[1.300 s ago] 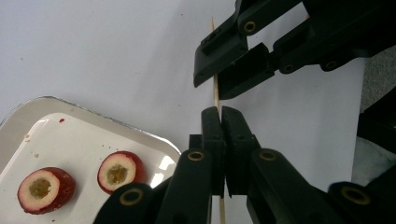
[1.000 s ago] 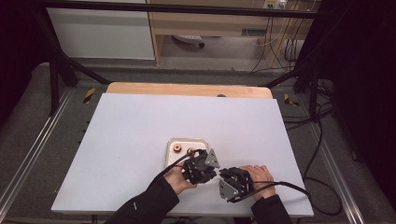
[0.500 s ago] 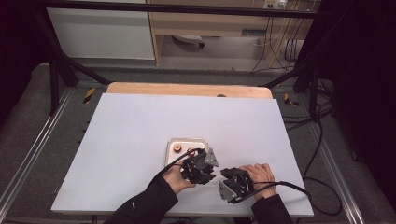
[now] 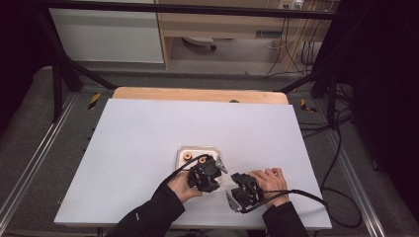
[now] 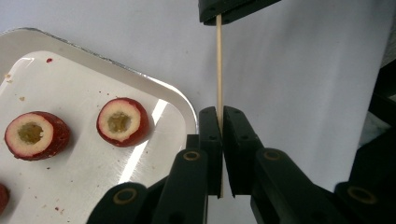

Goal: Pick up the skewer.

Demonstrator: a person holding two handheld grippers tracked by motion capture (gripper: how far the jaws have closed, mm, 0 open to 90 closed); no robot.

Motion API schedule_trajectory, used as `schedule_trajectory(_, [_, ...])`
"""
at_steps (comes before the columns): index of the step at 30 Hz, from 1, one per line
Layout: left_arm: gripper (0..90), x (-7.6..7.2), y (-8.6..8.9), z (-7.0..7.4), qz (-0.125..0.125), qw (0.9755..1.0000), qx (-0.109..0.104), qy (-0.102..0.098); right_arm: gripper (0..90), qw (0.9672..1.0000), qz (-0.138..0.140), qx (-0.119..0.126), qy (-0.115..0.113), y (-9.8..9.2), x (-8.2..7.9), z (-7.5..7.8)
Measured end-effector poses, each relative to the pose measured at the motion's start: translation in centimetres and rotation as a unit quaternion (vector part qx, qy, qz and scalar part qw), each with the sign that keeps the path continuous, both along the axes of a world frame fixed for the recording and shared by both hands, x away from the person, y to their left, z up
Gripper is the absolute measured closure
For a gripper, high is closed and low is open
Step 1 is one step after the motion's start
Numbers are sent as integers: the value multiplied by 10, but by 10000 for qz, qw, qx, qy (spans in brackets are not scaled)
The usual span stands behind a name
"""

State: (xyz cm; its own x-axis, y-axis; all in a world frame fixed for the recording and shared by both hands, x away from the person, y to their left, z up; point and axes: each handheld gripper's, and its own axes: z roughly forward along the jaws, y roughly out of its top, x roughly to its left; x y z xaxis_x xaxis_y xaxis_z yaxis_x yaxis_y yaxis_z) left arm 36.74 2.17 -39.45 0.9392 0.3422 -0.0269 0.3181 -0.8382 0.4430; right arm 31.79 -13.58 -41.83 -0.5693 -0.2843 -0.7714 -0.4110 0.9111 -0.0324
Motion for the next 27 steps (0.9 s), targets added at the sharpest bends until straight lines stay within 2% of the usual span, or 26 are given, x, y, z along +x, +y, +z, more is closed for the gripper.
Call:
schedule_trajectory(3, [870,0,-3,-2,-22,10000,73,-23,887,9999,42,-127,-38,1,0,-1])
schedule_trajectory(7, [876,-1,-6,-3,9,9999,150,-40,888,9998,75,-175,-88,1,-2,-2])
schedule_trajectory(8, [878,-1,-6,-3,9,9999,156,-62,888,9995,97,-256,-130,1,-1,-1])
schedule_trajectory(12, [885,-2,-6,-3,31,9998,168,-88,886,9997,79,-208,-114,1,-2,-1])
schedule_trajectory(14, [886,-3,-5,-2,42,9998,135,-120,876,9999,26,-104,-79,1,-2,-2])
schedule_trajectory(15, [886,-3,-4,-2,52,9998,120,-144,846,10000,-35,24,-76,1,-2,-2])
schedule_trajectory(16, [886,-3,-3,-1,53,9998,105,-164,750,9994,-136,310,-50,0,1,1])
schedule_trajectory(17, [886,-4,-1,-1,68,9997,88,-194,750,9994,-136,310,-50,0,1,1])
schedule_trajectory(18, [886,-4,0,-1,81,9997,87,-209,662,9958,-408,795,187,-2,3,4])
schedule_trajectory(19, [886,-5,3,0,87,9997,82,-228,662,9958,-408,795,187,-2,3,4])
schedule_trajectory(21, [886,-5,8,-1,154,9995,18,-283,593,9883,-698,1289,428,-7,7,9])
schedule_trajectory(22, [886,-5,11,-1,171,9994,16,-307,555,9821,-888,1553,590,-10,8,12])
schedule_trajectory(24, [885,-4,19,-1,226,9991,-6,-345,504,9679,-1181,2023,914,-17,12,17])
schedule_trajectory(25, [885,-4,23,-1,279,9989,-46,-361,469,9593,-1328,2265,1039,-21,14,19])
schedule_trajectory(26, [885,-5,27,-1,309,9987,-76,-399,404,9409,-1641,2639,1347,-29,18,22])
schedule_trajectory(27, [885,-5,31,0,334,9984,-92,-439,404,9409,-1641,2639,1347,-29,18,22])
